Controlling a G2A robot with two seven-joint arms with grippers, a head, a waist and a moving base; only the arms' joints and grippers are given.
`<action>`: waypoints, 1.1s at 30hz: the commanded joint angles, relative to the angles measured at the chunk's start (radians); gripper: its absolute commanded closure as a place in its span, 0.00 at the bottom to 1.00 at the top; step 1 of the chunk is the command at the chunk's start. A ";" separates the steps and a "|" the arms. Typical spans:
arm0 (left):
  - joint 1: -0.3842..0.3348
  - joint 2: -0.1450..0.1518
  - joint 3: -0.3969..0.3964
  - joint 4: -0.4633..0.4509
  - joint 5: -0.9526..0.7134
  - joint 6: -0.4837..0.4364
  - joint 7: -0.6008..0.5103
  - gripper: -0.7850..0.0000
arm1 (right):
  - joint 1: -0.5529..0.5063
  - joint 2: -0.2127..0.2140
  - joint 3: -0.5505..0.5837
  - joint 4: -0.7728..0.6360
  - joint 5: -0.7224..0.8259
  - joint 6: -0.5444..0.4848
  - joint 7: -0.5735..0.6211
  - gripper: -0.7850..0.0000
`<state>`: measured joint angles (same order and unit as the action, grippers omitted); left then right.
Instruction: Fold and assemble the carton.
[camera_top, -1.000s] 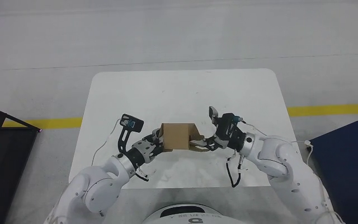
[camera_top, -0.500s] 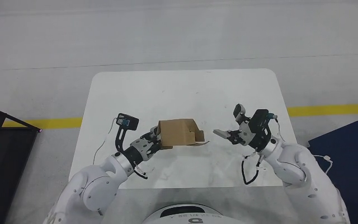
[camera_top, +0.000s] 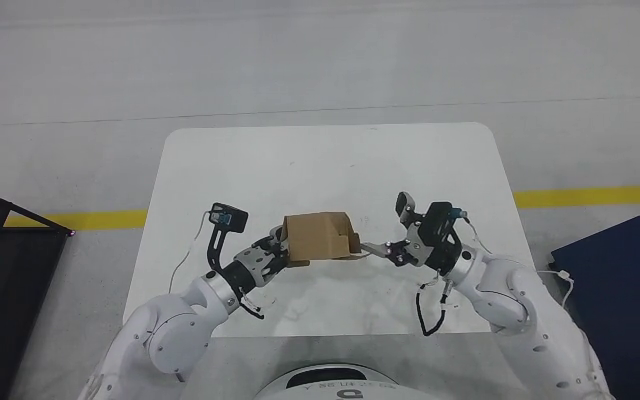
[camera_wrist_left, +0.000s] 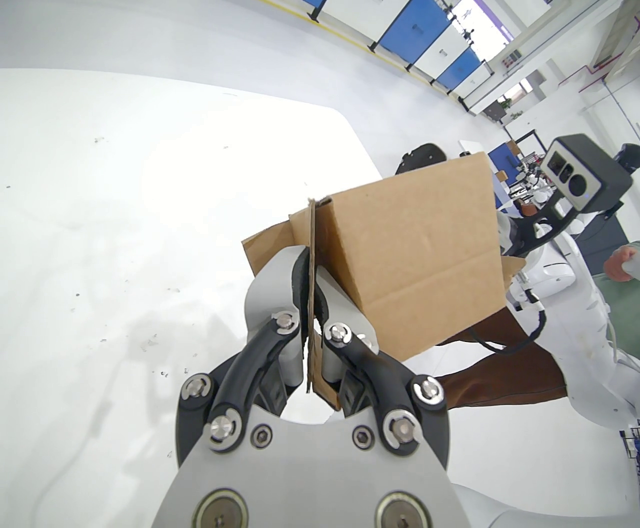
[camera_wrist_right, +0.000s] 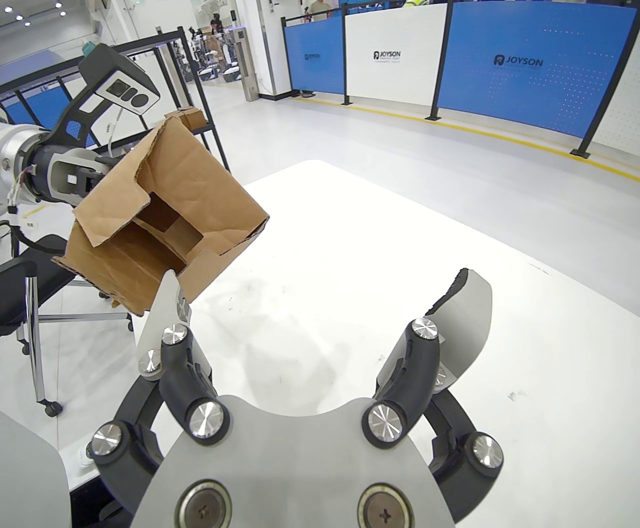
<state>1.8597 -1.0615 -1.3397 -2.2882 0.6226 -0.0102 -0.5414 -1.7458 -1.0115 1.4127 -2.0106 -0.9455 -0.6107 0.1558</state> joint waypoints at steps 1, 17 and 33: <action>0.000 0.000 0.000 0.000 0.000 -0.001 0.000 1.00 | 0.003 0.000 -0.004 0.002 0.000 0.002 0.005 0.00; -0.011 0.003 0.014 -0.009 0.005 -0.040 -0.018 1.00 | 0.050 -0.005 -0.066 0.002 -0.023 0.018 0.065 0.00; -0.014 0.005 -0.027 0.008 -0.015 -0.044 0.006 1.00 | 0.023 0.010 0.072 0.003 0.062 -0.074 0.018 0.00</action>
<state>1.8449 -1.0565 -1.3631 -2.2813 0.6096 -0.0522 -0.5365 -1.7179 -1.0041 1.4640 -2.0074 -0.8897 -0.6651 0.1788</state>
